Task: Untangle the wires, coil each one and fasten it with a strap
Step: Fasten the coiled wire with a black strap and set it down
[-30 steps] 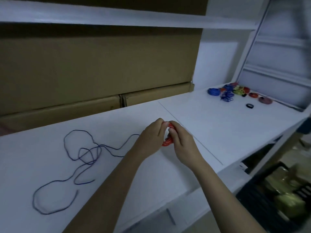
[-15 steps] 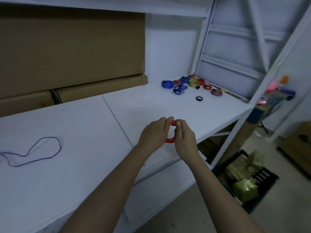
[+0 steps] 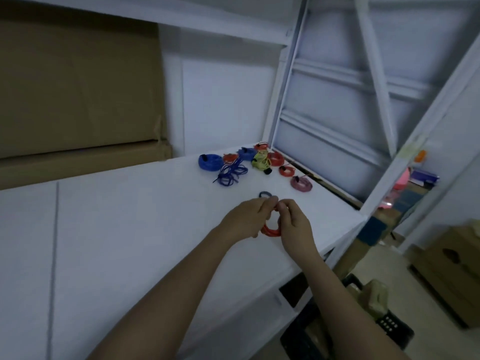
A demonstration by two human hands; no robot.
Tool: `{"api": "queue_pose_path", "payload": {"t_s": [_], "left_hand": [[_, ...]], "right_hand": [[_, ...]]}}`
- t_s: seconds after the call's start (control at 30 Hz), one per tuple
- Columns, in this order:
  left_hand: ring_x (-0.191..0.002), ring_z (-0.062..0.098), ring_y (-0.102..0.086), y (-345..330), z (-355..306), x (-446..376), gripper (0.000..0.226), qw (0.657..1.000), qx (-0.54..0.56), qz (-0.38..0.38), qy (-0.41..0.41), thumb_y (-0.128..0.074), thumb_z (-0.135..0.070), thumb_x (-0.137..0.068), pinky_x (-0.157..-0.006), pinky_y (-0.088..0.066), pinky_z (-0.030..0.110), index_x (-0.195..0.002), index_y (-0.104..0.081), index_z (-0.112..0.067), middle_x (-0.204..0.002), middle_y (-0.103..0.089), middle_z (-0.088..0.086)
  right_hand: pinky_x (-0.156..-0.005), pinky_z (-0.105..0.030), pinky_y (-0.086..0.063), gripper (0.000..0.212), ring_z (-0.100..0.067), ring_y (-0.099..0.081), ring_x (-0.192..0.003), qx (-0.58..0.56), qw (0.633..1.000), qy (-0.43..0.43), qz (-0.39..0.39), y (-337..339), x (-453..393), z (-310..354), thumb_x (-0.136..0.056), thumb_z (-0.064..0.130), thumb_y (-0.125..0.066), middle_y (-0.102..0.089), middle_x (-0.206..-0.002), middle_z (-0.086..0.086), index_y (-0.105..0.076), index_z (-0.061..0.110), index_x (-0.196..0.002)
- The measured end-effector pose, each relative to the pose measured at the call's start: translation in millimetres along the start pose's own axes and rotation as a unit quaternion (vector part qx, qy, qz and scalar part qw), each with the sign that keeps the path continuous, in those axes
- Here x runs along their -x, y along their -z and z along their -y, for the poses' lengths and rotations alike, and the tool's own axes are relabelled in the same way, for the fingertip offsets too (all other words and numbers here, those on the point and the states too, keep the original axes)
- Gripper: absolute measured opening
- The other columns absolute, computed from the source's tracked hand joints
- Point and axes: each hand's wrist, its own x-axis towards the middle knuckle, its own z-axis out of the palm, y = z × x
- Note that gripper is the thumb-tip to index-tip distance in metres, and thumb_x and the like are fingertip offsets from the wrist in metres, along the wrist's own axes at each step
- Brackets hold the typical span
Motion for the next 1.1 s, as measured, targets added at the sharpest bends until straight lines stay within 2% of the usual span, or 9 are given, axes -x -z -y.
{"api": "queue_pose_path", "payload": {"t_s": [0.1,0.27,0.47,0.6,0.67,0.73,0.9,1.0,1.1], "left_hand": [[-0.074,0.019,-0.062,-8.9,0.2,-50.4,0.052,0.999,-0.01,-0.019,0.037,-0.026,-0.055,-0.1,-0.074,-0.048,0.034,-0.1,-0.059,-0.014,-0.089,-0.067,0.004],[-0.085,0.021,-0.055,-21.1,18.2,-118.9,0.025,0.986,-0.08,-0.117,0.093,-0.037,-0.03,-0.102,-0.069,-0.04,0.031,-0.095,-0.054,-0.012,-0.101,-0.063,0.009],[-0.093,0.023,-0.06,-24.3,22.8,-171.9,0.022,0.965,-0.113,-0.178,0.159,-0.046,-0.026,-0.098,-0.077,-0.048,0.034,-0.103,-0.063,-0.012,-0.103,-0.066,0.005],[-0.088,0.015,-0.058,-24.8,20.6,-175.7,0.024,0.963,-0.112,-0.152,0.194,-0.053,-0.04,-0.095,-0.073,-0.046,0.03,-0.103,-0.062,-0.019,-0.096,-0.06,-0.005],[-0.085,0.013,-0.058,-26.6,18.1,-167.9,0.021,0.96,-0.103,-0.178,0.189,-0.055,-0.036,-0.094,-0.073,-0.048,0.028,-0.101,-0.064,-0.018,-0.095,-0.062,-0.004],[-0.081,0.01,-0.055,-29.3,18.1,-154.7,0.012,0.958,-0.11,-0.202,0.17,-0.058,-0.029,-0.094,-0.069,-0.044,0.02,-0.097,-0.066,-0.021,-0.093,-0.06,-0.004],[-0.085,0.007,-0.053,-41.4,22.1,-120.2,0.012,0.961,-0.122,-0.167,0.182,-0.067,-0.036,-0.087,-0.07,-0.04,0.01,-0.096,-0.071,-0.029,-0.097,-0.055,-0.008],[-0.09,0.014,-0.053,-47.3,23.4,-117.7,0.03,0.952,-0.17,-0.146,0.21,-0.071,-0.045,-0.08,-0.078,-0.048,0.026,-0.098,-0.067,-0.02,-0.101,-0.056,-0.003],[-0.091,0.017,-0.053,-52.1,22.5,-121.7,0.026,0.937,-0.213,-0.185,0.205,-0.068,-0.038,-0.085,-0.08,-0.049,0.039,-0.097,-0.065,-0.014,-0.099,-0.057,0.0]], "right_hand": [[-0.047,-0.012,-0.034,0.027,0.0,-0.044,-0.048,0.023,0.999,-0.016,-0.017,26.0,-40.6,-30.0,-0.103,0.021,-0.038,-0.05,-0.061,0.005,-0.053,0.025,-0.081],[-0.045,-0.013,-0.031,0.023,0.0,-0.042,-0.046,0.049,0.998,-0.012,0.027,57.9,-107.5,-76.7,-0.102,0.021,-0.043,-0.049,-0.059,0.004,-0.059,0.02,-0.086],[-0.058,-0.004,-0.04,0.018,0.009,-0.056,-0.067,0.037,0.995,0.026,0.083,72.6,-193.9,-111.4,-0.1,0.024,-0.046,-0.061,-0.075,0.013,-0.061,0.029,-0.091],[-0.067,-0.003,-0.039,0.017,-0.001,-0.054,-0.077,0.066,0.975,0.101,0.184,61.2,-229.5,-120.3,-0.099,0.029,-0.047,-0.063,-0.089,0.009,-0.063,0.027,-0.101],[-0.076,-0.019,-0.046,0.02,-0.006,-0.055,-0.086,0.046,0.961,0.122,0.242,46.9,-236.6,-118.7,-0.099,0.032,-0.046,-0.066,-0.095,0.005,-0.064,0.025,-0.105],[-0.073,-0.027,-0.044,0.02,-0.012,-0.057,-0.082,0.026,0.952,0.141,0.269,29.8,-237.3,-117.5,-0.099,0.031,-0.046,-0.067,-0.091,0.002,-0.064,0.022,-0.104],[-0.063,-0.023,-0.036,0.021,-0.015,-0.055,-0.075,-0.024,0.951,0.156,0.265,-6.8,-227.3,-114.2,-0.099,0.025,-0.048,-0.064,-0.085,0.001,-0.064,0.012,-0.101],[-0.062,-0.015,-0.034,0.021,-0.007,-0.053,-0.076,-0.058,0.948,0.129,0.286,-18.3,-227.2,-110.7,-0.1,0.025,-0.046,-0.062,-0.085,0.006,-0.064,0.013,-0.101],[-0.063,-0.007,-0.035,0.019,0.007,-0.051,-0.069,-0.1,0.939,0.102,0.312,-23.4,-230.0,-108.6,-0.101,0.024,-0.045,-0.056,-0.073,0.016,-0.059,0.024,-0.09]]}}
